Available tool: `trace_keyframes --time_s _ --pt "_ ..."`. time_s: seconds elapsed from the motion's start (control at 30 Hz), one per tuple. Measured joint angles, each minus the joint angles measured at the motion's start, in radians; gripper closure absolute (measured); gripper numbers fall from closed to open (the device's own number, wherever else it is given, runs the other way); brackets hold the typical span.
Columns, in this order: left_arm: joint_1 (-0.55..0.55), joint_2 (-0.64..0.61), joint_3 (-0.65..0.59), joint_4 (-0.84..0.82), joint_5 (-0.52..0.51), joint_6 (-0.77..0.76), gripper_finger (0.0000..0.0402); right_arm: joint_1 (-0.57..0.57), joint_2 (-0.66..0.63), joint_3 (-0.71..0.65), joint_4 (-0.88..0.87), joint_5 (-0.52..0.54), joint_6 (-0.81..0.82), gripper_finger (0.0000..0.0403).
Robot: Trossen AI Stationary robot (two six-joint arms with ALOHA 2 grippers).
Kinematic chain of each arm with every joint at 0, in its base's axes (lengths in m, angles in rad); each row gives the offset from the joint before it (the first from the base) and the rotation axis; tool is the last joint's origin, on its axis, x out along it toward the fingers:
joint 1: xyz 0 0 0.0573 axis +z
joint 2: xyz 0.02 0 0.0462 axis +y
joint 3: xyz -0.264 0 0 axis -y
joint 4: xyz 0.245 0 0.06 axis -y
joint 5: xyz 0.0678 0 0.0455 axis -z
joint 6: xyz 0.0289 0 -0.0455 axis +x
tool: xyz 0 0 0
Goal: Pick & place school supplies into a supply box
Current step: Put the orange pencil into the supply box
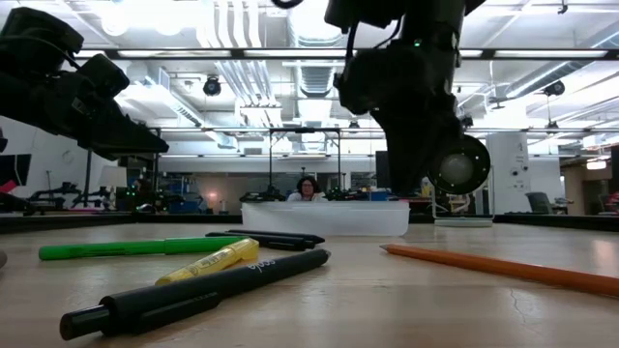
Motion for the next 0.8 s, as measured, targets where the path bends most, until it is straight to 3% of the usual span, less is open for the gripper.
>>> trace_keyframes --time_s 0.2,0.8 --pt "0.0 0.0 0.0 0.0 0.0 0.0 0.0332 0.035 0.039 0.054 -0.001 -0.002 0.163 0.0335" --pt "0.0 0.0 0.0 0.0 0.0 0.0 0.0332 0.104 0.118 0.162 -0.091 -0.038 0.35 0.0335"
